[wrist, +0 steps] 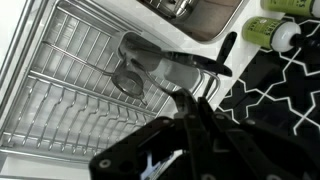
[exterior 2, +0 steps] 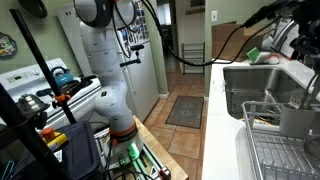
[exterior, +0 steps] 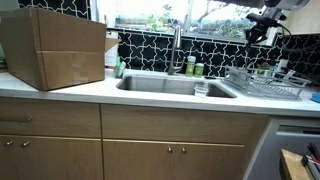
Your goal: Move the spoon to the top part of the utensil drying rack
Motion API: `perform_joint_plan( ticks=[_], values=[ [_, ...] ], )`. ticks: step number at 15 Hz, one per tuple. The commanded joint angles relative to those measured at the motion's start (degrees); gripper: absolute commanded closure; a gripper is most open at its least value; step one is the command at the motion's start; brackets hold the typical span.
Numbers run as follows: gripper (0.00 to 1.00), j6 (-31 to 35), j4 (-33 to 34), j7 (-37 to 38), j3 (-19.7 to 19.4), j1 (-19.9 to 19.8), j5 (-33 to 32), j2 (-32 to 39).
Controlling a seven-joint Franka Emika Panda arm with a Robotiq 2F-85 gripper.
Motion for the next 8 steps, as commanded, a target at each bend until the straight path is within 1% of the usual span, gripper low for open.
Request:
perform_joint_plan(
  ticks=[1, 6, 8],
  values=[
    [0.98, -1.1, 1.5, 1.3, -0.8, -0.3, -0.7, -0.5],
    [0.98, 1.1, 3.4, 2.2, -1.9, -1.1, -1.7, -0.6],
    [0.98, 2.3, 5.1, 1.9, -2.6, -1.8, 0.2, 0.8]
  ],
)
